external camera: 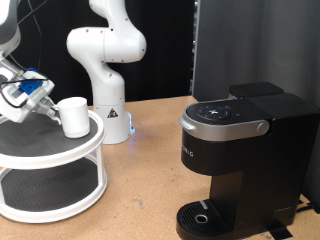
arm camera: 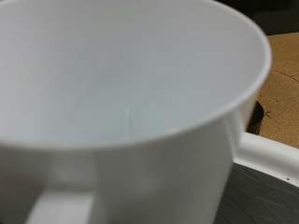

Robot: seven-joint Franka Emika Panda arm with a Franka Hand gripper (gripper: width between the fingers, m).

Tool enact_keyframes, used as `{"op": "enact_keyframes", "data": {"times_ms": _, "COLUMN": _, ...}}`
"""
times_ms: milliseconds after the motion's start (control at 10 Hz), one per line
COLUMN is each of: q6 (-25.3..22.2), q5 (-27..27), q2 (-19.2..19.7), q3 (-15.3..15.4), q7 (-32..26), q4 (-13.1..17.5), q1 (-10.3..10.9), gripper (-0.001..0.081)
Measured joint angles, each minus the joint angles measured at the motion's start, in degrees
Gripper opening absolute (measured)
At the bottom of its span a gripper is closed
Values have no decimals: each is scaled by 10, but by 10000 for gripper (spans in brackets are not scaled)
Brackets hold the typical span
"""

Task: Make a cup of coffee with the keurig machine

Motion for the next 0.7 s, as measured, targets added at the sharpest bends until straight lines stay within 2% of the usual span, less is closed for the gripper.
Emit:
{"op": "enact_keyframes", "data": {"times_ms": 100, "q6": -3, "q5": 0, "q2": -2, "q3": 2, "q7": 12, "q4": 3, "q1": 0, "gripper": 68}}
{"op": "enact_keyframes", "data": {"times_ms": 300, "q6": -37, "q5": -1, "q2": -12, "q3": 5, "q7": 51, "q4": 19, "q1": 0, "gripper": 68}}
{"op": "enact_keyframes", "data": {"times_ms": 700, "q6": -93, "q5": -33, "q2": -58, "q3": 21, "q7": 125, "q4": 59, "q1": -1, "gripper": 68}}
